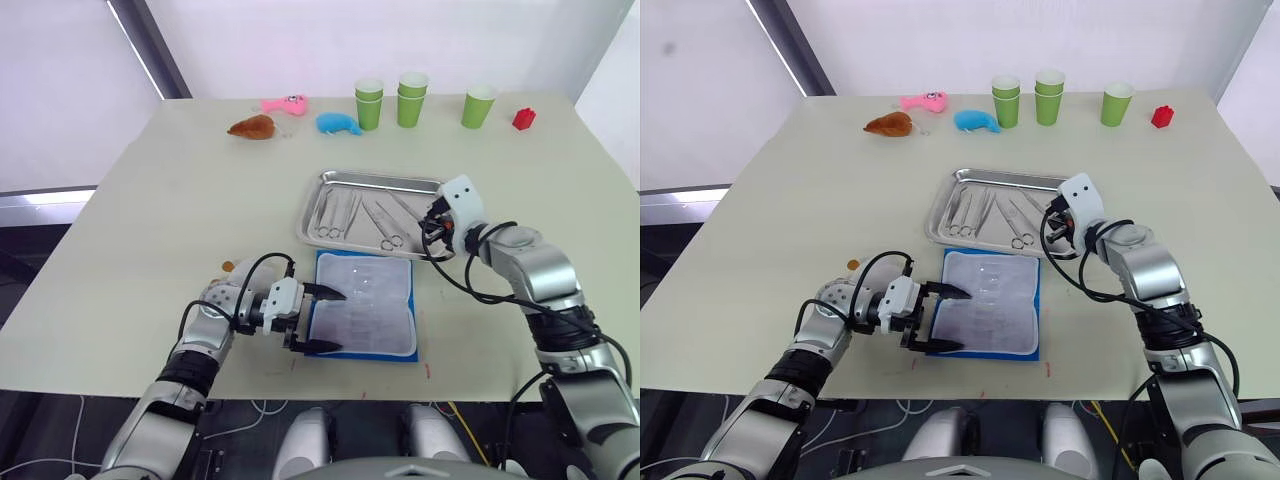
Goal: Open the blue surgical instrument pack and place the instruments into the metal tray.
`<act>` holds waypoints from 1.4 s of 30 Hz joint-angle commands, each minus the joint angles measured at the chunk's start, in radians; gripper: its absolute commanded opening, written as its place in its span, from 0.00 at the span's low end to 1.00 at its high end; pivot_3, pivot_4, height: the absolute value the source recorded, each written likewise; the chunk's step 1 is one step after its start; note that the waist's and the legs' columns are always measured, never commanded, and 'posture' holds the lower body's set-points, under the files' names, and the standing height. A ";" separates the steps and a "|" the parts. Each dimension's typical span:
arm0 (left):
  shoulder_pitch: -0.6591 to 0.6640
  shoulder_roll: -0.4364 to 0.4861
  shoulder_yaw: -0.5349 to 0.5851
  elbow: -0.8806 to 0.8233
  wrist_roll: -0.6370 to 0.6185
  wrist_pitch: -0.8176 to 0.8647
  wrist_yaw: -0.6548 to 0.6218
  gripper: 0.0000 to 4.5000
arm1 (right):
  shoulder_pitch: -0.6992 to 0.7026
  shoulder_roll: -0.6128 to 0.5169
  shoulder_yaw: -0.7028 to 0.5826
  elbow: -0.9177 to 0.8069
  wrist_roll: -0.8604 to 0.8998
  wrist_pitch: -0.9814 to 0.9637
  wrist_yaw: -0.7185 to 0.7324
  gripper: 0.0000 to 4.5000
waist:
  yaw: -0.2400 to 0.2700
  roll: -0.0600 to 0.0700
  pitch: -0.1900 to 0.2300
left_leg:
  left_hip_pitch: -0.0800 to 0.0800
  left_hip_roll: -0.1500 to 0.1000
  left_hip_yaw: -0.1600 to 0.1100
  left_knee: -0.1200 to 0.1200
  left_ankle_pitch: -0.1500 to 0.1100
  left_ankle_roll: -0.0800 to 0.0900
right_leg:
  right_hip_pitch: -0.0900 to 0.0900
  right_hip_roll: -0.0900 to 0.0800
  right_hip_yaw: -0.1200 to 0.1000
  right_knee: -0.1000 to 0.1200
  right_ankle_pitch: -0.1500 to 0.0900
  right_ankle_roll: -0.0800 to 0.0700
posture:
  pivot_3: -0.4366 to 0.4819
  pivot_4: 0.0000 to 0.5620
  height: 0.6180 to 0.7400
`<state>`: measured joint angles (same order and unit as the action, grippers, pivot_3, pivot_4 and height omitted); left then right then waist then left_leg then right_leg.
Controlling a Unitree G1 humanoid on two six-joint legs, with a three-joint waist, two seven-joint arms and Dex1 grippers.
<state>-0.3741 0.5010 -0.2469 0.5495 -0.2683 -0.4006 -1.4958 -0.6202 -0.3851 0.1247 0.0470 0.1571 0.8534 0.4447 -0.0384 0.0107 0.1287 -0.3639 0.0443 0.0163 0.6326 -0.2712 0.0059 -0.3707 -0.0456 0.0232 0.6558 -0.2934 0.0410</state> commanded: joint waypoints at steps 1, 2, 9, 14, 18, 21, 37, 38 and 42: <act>0.087 0.023 -0.069 0.103 0.124 0.042 0.022 1.00 | -0.058 0.031 -0.022 0.061 -0.027 -0.031 -0.053 0.01 | -0.001 0.000 0.000 | 0.000 0.000 0.000 0.000 0.000 0.000 | 0.000 0.000 0.000 0.000 0.000 0.000 | 0.48 0.27 1.00; 0.089 0.024 -0.069 0.100 0.124 0.043 0.023 1.00 | -0.065 0.042 -0.030 0.075 -0.020 -0.028 -0.052 0.01 | -0.001 0.000 0.000 | 0.000 0.000 0.000 0.000 0.000 0.000 | 0.000 0.000 0.000 0.000 0.000 0.000 | 0.48 0.27 1.00; 0.091 0.025 -0.069 0.091 0.123 0.048 0.029 1.00 | -0.069 0.076 -0.054 0.115 -0.012 0.003 -0.065 0.01 | -0.002 0.001 -0.001 | -0.003 -0.001 0.000 0.000 0.000 0.000 | -0.003 0.000 0.001 0.001 0.000 0.000 | 0.48 0.27 1.00; 0.089 0.024 -0.067 0.094 0.124 0.044 0.032 1.00 | -0.068 0.080 -0.063 0.119 -0.011 0.005 -0.069 0.11 | -0.002 0.002 -0.001 | -0.004 -0.002 0.001 0.000 0.000 0.000 | -0.005 0.000 0.002 0.002 0.000 0.000 | 0.48 0.27 1.00; 0.090 0.025 -0.067 0.093 0.123 0.044 0.031 1.00 | -0.071 0.071 -0.069 0.100 -0.005 -0.007 -0.051 0.54 | -0.002 0.002 -0.001 | -0.004 -0.002 0.001 0.000 0.000 0.000 | -0.005 0.000 0.002 0.002 0.000 0.000 | 0.48 0.27 1.00; 0.092 0.029 -0.065 0.092 0.122 0.043 0.029 1.00 | -0.068 0.062 -0.077 0.063 0.007 -0.004 -0.032 0.84 | -0.002 0.002 -0.001 | -0.004 -0.002 0.001 0.000 0.000 0.000 | -0.005 0.000 0.002 0.002 0.000 0.000 | 0.48 0.27 1.00; 0.069 0.082 0.033 -0.207 -0.084 0.266 -0.041 1.00 | 0.065 0.006 -0.157 -0.177 0.121 -0.216 0.111 0.99 | -0.006 -0.015 0.011 | -0.021 0.002 0.001 0.002 0.000 0.000 | -0.022 0.006 0.003 0.003 0.000 0.000 | 0.48 0.27 1.00; 0.073 0.089 0.035 -0.241 -0.089 0.279 -0.040 1.00 | 0.076 0.004 -0.160 -0.187 0.126 -0.224 0.115 0.99 | -0.006 -0.016 0.012 | -0.024 0.002 0.001 0.002 0.000 0.000 | -0.024 0.006 0.004 0.004 0.000 0.000 | 0.48 0.27 1.00; 0.085 0.104 0.057 -0.390 -0.137 0.367 -0.016 1.00 | 0.118 -0.004 -0.172 -0.223 0.142 -0.254 0.123 0.99 | -0.002 -0.018 0.015 | -0.037 0.003 0.000 0.004 0.000 0.000 | -0.036 0.006 0.004 0.005 0.001 0.000 | 0.48 0.27 1.00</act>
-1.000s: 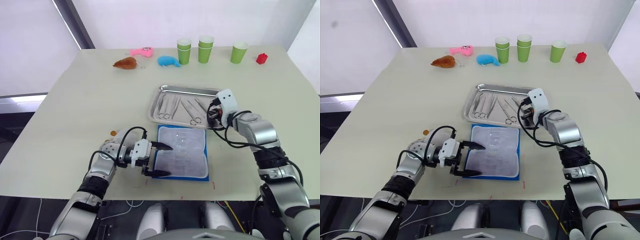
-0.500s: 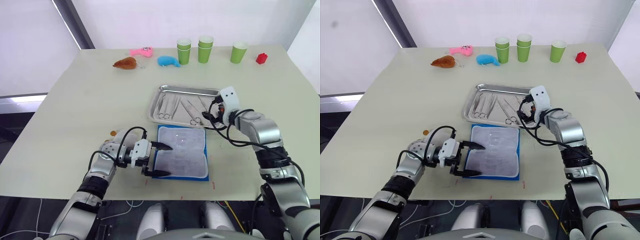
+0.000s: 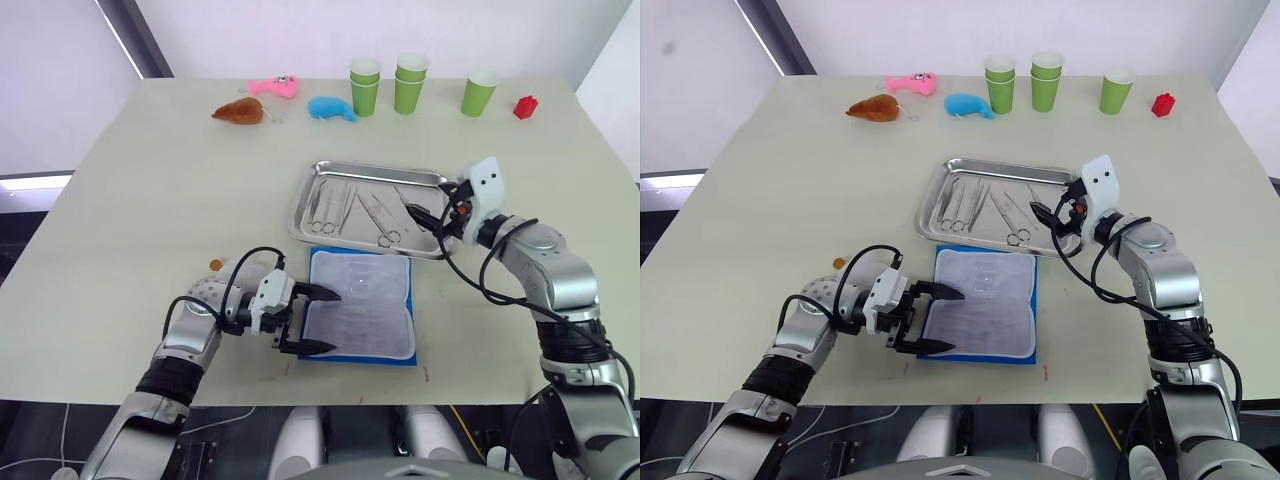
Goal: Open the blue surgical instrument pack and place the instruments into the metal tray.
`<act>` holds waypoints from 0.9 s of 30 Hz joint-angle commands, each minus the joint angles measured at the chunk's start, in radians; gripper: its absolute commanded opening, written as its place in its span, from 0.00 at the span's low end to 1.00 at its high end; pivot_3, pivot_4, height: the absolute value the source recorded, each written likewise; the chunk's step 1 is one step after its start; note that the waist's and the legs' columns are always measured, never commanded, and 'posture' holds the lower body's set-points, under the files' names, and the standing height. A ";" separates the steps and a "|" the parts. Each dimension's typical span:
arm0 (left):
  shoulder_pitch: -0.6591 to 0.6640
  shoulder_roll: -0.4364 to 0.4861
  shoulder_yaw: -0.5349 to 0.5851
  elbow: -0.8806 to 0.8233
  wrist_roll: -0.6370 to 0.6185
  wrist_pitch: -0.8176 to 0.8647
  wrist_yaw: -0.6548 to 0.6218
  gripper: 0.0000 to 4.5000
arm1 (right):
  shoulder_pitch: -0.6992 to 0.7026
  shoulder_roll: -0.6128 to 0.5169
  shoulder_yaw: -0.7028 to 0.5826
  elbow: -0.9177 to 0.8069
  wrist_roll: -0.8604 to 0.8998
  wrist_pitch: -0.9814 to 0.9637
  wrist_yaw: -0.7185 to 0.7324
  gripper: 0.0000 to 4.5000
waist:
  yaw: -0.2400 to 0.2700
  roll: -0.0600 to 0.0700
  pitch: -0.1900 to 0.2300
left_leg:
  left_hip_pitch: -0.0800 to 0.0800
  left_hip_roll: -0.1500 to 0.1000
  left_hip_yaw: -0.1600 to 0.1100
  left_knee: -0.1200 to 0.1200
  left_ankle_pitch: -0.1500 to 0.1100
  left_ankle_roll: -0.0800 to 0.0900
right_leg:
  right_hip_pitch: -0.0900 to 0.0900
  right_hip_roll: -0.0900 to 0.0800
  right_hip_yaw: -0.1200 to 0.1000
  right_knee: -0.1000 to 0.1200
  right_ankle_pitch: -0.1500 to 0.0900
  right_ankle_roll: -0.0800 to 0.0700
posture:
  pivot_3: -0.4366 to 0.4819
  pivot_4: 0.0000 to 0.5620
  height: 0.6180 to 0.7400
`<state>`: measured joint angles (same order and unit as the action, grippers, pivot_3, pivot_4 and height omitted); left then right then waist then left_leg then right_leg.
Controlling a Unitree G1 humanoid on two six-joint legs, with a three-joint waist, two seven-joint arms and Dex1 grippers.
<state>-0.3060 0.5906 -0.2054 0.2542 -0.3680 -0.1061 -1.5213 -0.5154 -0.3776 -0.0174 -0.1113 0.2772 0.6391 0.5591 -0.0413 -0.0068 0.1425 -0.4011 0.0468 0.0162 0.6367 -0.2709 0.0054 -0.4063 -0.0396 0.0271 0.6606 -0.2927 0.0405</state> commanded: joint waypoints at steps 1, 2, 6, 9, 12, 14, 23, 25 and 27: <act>0.016 0.017 0.023 -0.123 -0.048 0.091 0.017 1.00 | 0.022 -0.013 -0.034 -0.073 0.027 -0.045 0.010 0.99 | 0.003 -0.002 0.004 | -0.001 0.000 0.000 0.000 0.000 0.000 | -0.001 0.000 0.000 0.000 0.000 0.000 | 0.48 0.27 1.00; 0.016 0.021 0.034 -0.151 -0.060 0.109 0.026 1.00 | 0.034 -0.012 -0.042 -0.086 0.037 -0.052 0.011 0.99 | 0.004 -0.003 0.005 | -0.004 0.000 0.000 0.000 0.000 0.000 | -0.003 -0.001 0.000 0.000 0.000 0.000 | 0.48 0.27 1.00; 0.001 0.044 0.100 -0.228 -0.089 0.183 0.099 1.00 | 0.119 -0.026 -0.077 -0.151 0.088 -0.123 0.062 0.99 | 0.009 -0.006 0.011 | -0.014 0.000 -0.004 0.009 0.000 0.000 | -0.008 -0.001 -0.005 0.001 0.000 0.000 | 0.48 0.27 1.00; -0.009 0.064 0.168 -0.259 -0.128 0.246 0.155 1.00 | 0.194 -0.056 -0.099 -0.188 0.112 -0.173 0.109 0.99 | 0.013 -0.007 0.014 | -0.014 -0.001 -0.005 0.011 0.000 0.000 | -0.007 -0.001 -0.006 0.002 0.000 0.001 | 0.48 0.27 1.00; -0.008 0.103 0.245 -0.254 -0.150 0.281 0.191 1.00 | 0.273 -0.082 -0.155 -0.202 0.158 -0.232 0.163 0.99 | 0.017 -0.008 0.016 | -0.014 -0.001 -0.007 0.013 0.000 0.000 | -0.005 -0.001 -0.007 0.003 0.001 0.002 | 0.48 0.27 1.00; 0.003 0.133 0.314 -0.222 -0.154 0.294 0.231 1.00 | 0.344 -0.112 -0.194 -0.215 0.181 -0.262 0.205 0.99 | 0.020 -0.008 0.017 | -0.014 -0.001 -0.006 0.014 0.000 0.000 | -0.005 -0.001 -0.006 0.003 0.001 0.002 | 0.48 0.27 1.00; 0.185 0.265 0.564 -0.083 -0.144 0.265 0.280 1.00 | 0.578 -0.184 -0.377 -0.216 0.335 -0.330 0.352 0.99 | 0.027 -0.007 0.018 | -0.013 -0.001 -0.006 0.016 0.000 0.000 | -0.005 -0.001 -0.006 0.004 0.002 0.002 | 0.48 0.27 1.00; 0.257 0.262 0.617 -0.039 -0.135 0.249 0.300 1.00 | 0.638 -0.193 -0.418 -0.195 0.346 -0.357 0.389 0.99 | 0.029 -0.008 0.018 | -0.012 -0.001 -0.006 0.016 0.000 0.000 | -0.003 -0.002 -0.006 0.004 0.002 0.002 | 0.48 0.27 1.00; 0.338 0.252 0.655 -0.002 -0.114 0.209 0.314 1.00 | 0.698 -0.200 -0.460 -0.147 0.337 -0.400 0.427 0.99 | 0.030 -0.008 0.018 | -0.012 -0.001 -0.006 0.016 0.000 0.000 | -0.003 -0.001 -0.007 0.004 0.003 0.002 | 0.48 0.27 1.00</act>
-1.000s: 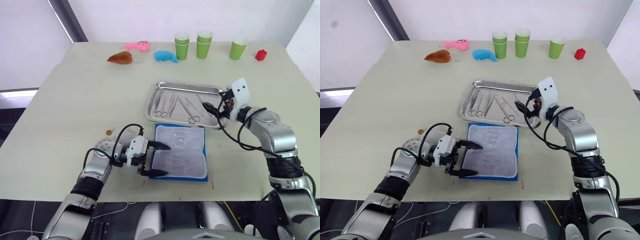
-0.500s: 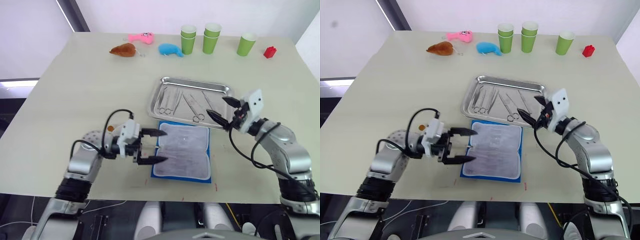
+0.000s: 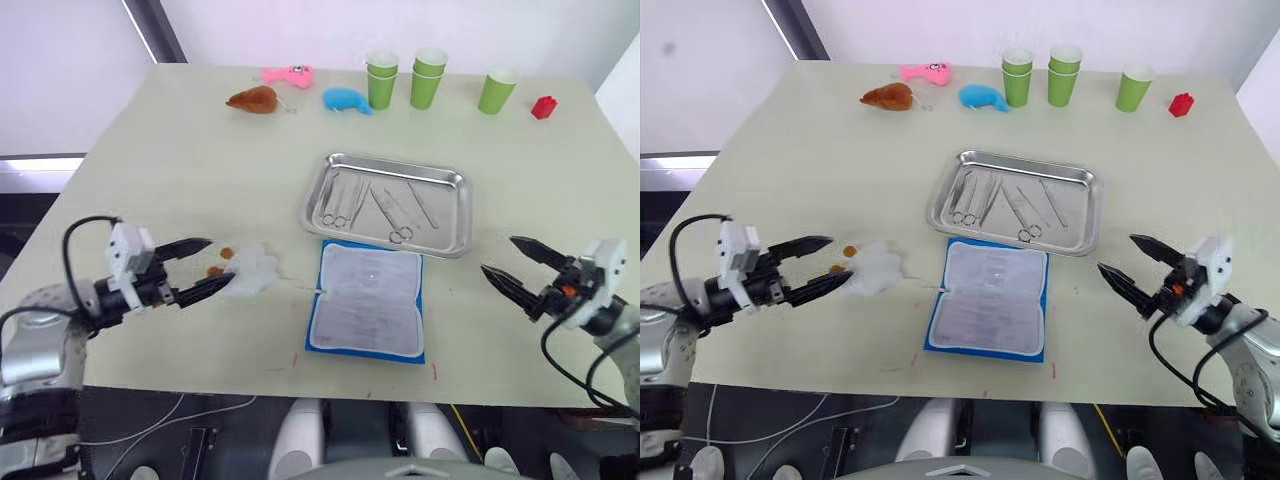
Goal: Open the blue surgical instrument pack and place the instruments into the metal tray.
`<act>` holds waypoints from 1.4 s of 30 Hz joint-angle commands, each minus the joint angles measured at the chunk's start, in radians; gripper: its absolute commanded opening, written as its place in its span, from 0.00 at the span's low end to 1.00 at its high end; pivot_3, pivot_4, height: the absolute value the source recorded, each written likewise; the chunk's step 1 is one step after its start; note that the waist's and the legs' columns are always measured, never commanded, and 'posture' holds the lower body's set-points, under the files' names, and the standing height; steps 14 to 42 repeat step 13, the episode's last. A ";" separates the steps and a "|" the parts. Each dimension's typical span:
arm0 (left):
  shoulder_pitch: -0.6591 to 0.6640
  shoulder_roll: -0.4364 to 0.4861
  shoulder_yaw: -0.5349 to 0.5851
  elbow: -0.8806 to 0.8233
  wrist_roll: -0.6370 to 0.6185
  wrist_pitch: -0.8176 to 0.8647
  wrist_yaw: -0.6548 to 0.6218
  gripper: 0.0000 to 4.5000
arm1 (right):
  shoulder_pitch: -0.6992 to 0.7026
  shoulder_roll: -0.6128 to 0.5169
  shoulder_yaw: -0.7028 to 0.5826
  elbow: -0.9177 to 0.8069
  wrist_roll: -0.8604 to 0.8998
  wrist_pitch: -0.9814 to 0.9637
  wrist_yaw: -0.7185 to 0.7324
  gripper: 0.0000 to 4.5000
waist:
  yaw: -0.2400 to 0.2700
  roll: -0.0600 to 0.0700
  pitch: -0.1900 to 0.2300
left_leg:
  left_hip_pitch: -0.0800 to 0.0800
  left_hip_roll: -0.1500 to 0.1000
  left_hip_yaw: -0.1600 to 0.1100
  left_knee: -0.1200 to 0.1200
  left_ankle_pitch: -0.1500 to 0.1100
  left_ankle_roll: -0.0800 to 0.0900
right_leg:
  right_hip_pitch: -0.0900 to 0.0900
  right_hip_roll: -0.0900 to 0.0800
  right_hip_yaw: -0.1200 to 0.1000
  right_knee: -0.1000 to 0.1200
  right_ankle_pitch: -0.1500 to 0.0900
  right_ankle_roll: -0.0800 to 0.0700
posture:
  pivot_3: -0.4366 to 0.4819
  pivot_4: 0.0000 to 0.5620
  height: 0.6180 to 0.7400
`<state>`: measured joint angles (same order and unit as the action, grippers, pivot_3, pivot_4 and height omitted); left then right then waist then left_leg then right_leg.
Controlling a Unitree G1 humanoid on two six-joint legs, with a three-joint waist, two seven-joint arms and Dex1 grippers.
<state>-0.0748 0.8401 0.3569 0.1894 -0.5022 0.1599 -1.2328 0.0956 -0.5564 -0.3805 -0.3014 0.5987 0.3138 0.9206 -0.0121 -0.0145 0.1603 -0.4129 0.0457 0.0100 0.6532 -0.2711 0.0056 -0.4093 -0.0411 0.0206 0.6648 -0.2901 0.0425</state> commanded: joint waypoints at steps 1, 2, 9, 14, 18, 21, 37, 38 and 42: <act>0.136 -0.005 0.109 0.075 0.024 -0.073 0.032 1.00 | 0.112 -0.024 -0.116 0.067 0.013 -0.096 0.082 0.99 | 0.001 -0.001 0.000 | 0.000 0.000 0.000 0.000 0.000 0.000 | 0.000 0.000 -0.001 0.000 0.000 0.000 | 0.48 0.27 1.00; 0.160 -0.011 0.117 0.085 0.030 -0.086 0.041 1.00 | 0.131 -0.025 -0.133 0.087 0.014 -0.112 0.095 0.99 | 0.001 -0.001 0.000 | 0.000 0.000 0.000 0.000 0.000 0.000 | 0.000 0.000 -0.001 0.000 0.000 0.000 | 0.48 0.27 1.00; 0.255 -0.028 0.126 0.153 0.083 -0.195 0.082 1.00 | 0.261 -0.028 -0.214 0.206 0.009 -0.217 0.182 0.99 | 0.001 -0.001 0.000 | 0.005 0.000 0.005 0.001 0.000 0.000 | 0.003 -0.001 0.000 0.005 0.001 -0.001 | 0.48 0.27 1.00; 0.253 -0.016 0.107 0.161 0.109 -0.231 0.085 1.00 | 0.296 -0.030 -0.224 0.265 -0.001 -0.265 0.208 0.99 | 0.000 -0.002 -0.001 | 0.018 0.000 0.008 -0.001 0.000 0.000 | 0.013 0.000 0.003 0.005 0.000 -0.001 | 0.48 0.27 1.00; 0.253 -0.016 0.107 0.161 0.109 -0.231 0.085 1.00 | 0.296 -0.030 -0.224 0.265 -0.001 -0.265 0.208 0.99 | 0.000 -0.002 -0.001 | 0.018 0.000 0.008 -0.001 0.000 0.000 | 0.013 0.000 0.003 0.005 0.000 -0.001 | 0.48 0.27 1.00; 0.253 -0.016 0.107 0.161 0.109 -0.231 0.085 1.00 | 0.296 -0.030 -0.224 0.265 -0.001 -0.265 0.208 0.99 | 0.000 -0.002 -0.001 | 0.018 0.000 0.008 -0.001 0.000 0.000 | 0.013 0.000 0.003 0.005 0.000 -0.001 | 0.48 0.27 1.00; 0.253 -0.016 0.107 0.161 0.109 -0.231 0.085 1.00 | 0.296 -0.030 -0.224 0.265 -0.001 -0.265 0.208 0.99 | 0.000 -0.002 -0.001 | 0.018 0.000 0.008 -0.001 0.000 0.000 | 0.013 0.000 0.003 0.005 0.000 -0.001 | 0.48 0.27 1.00; 0.253 -0.016 0.107 0.161 0.109 -0.231 0.085 1.00 | 0.296 -0.030 -0.224 0.265 -0.001 -0.265 0.208 0.99 | 0.000 -0.002 -0.001 | 0.018 0.000 0.008 -0.001 0.000 0.000 | 0.013 0.000 0.003 0.005 0.000 -0.001 | 0.48 0.27 1.00; 0.253 -0.016 0.107 0.161 0.109 -0.231 0.085 1.00 | 0.296 -0.030 -0.224 0.265 -0.001 -0.265 0.208 0.99 | 0.000 -0.002 -0.001 | 0.018 0.000 0.008 -0.001 0.000 0.000 | 0.013 0.000 0.003 0.005 0.000 -0.001 | 0.48 0.27 1.00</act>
